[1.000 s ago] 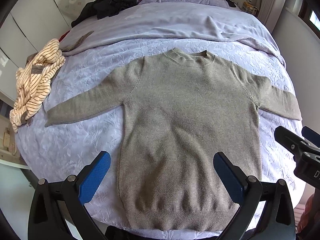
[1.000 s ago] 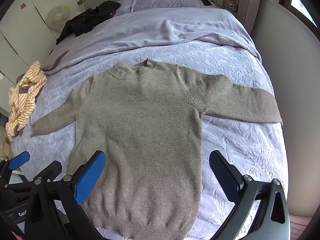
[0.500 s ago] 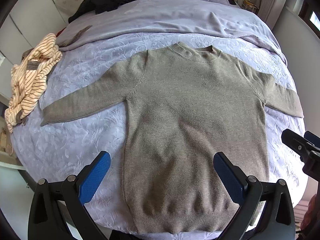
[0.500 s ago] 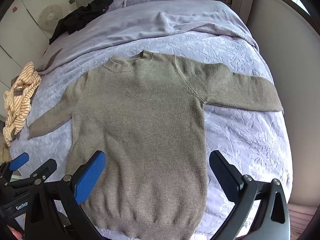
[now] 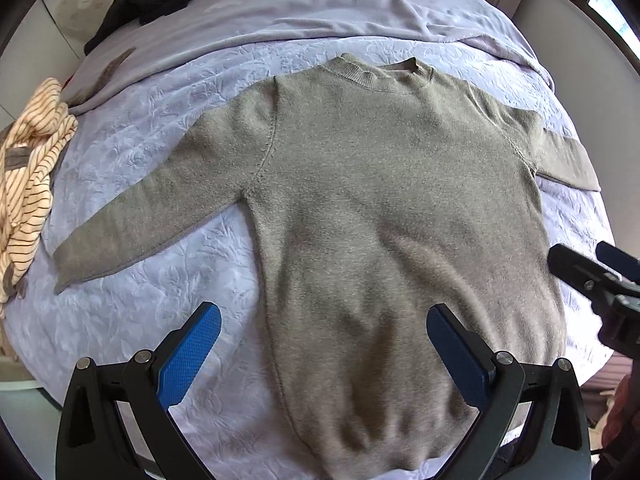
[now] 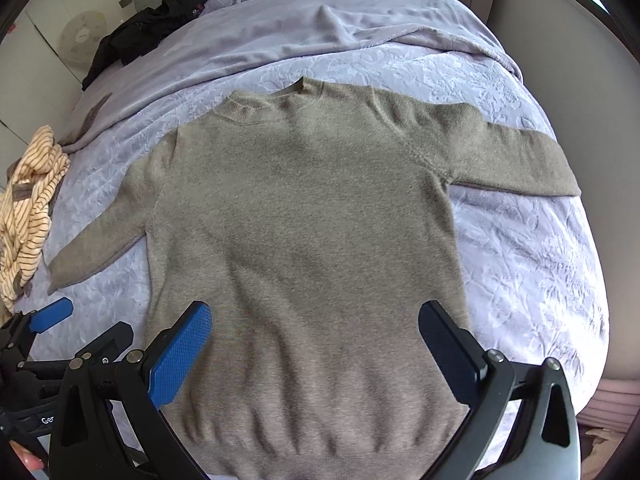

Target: Fold small clothes

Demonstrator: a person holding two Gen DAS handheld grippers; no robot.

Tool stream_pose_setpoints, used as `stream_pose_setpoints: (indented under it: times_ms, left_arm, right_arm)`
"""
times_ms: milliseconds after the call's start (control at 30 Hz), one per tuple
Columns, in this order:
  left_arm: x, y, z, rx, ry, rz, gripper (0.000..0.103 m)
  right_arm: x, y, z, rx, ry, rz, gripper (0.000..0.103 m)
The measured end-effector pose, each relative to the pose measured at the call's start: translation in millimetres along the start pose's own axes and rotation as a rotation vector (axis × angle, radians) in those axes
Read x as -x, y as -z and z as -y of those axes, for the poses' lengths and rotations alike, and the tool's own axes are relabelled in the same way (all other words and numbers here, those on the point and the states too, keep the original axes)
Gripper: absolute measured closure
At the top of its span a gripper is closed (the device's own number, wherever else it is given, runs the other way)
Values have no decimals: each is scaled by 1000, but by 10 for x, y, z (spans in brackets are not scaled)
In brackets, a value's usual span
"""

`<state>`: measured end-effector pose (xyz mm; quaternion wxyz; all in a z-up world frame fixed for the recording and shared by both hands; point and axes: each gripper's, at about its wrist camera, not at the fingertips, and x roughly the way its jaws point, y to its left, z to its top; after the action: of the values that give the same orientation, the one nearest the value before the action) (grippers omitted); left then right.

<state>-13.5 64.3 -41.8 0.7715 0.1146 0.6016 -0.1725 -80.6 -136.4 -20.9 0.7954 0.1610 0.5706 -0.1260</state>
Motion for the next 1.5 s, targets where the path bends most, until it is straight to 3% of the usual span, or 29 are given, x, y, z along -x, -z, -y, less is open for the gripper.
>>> stream_pose_setpoints:
  times_ms: [567,767,967,1133,1267,1500]
  left_arm:
    - [-157,-6,-932,154,9,33,0]
    - [-338,41,-1573,332,73,85,0]
    - [-673,248,-2699,658,135,171,0]
    - [-1058,648,-3530,925,245,219,0]
    - [-1316,771,-3776,992,333,242,0]
    - [-1231,477,-3936,962,379,380,0]
  right_arm:
    - [-124,-165,-928,148,-10,-35,0]
    - [-299,-162,-1351,241,-49,-66,0]
    - [-479,-131,-1862,335,-106,-97,0]
    - [-646,-59,-2159,365,-161,-135,0]
    - [-763,-12,-2263,376,-177,-159,0]
    - [-861,-5,-2349,379,-170,-185,0]
